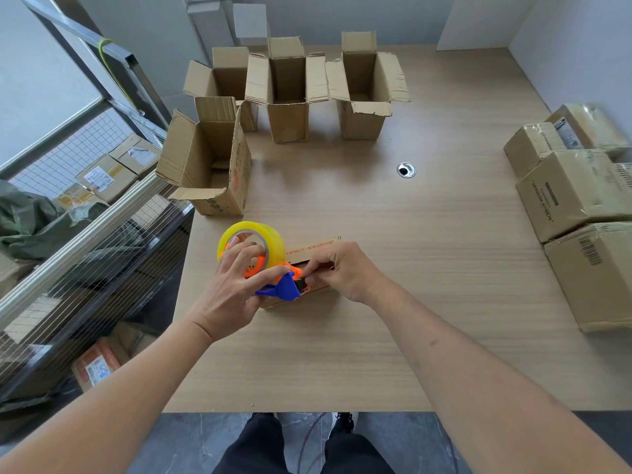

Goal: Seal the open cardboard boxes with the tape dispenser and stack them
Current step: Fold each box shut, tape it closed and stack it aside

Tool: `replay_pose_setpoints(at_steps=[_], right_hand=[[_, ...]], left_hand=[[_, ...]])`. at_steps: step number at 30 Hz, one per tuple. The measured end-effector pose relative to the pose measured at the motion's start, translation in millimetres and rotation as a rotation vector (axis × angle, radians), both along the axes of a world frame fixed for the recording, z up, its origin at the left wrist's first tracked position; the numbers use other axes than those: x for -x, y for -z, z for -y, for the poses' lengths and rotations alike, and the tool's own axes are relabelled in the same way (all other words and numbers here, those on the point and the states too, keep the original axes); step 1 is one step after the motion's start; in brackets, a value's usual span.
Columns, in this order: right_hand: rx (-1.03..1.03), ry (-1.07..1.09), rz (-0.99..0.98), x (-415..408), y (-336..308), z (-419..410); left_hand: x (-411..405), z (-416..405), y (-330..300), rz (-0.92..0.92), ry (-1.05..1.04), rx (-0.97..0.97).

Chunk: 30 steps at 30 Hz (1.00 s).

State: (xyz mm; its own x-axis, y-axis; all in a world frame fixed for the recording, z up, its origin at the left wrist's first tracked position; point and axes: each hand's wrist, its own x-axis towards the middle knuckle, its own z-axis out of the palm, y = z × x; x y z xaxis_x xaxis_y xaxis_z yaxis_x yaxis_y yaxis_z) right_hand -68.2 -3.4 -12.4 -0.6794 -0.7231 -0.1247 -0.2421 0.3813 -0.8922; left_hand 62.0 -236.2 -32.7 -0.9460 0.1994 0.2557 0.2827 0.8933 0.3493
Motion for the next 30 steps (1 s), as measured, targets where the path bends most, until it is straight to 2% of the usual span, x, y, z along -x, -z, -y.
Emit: replay_pose_setpoints(at_steps=[10,18,22,25,30], right_hand=[[-0.026,-0.032,-0.161,-8,-9,4],[0.036,0.034,-0.405,-14,-10,9],[0.028,0.038,-0.238,-15,-12,9],[0.044,0.000,-0.293,-13,-11,11],[0.091,-0.008,-0.222,-11,-13,11]], left_hand=[[1,-4,-11,0.039,-0.010,-0.015],[5,3,-11,0.105,-0.029,-0.069],[5,2,-10,0.109,0.004,-0.044],[6,4,-10,0.121,-0.016,-0.065],[4,11,-13,0.114,-0.007,-0.072]])
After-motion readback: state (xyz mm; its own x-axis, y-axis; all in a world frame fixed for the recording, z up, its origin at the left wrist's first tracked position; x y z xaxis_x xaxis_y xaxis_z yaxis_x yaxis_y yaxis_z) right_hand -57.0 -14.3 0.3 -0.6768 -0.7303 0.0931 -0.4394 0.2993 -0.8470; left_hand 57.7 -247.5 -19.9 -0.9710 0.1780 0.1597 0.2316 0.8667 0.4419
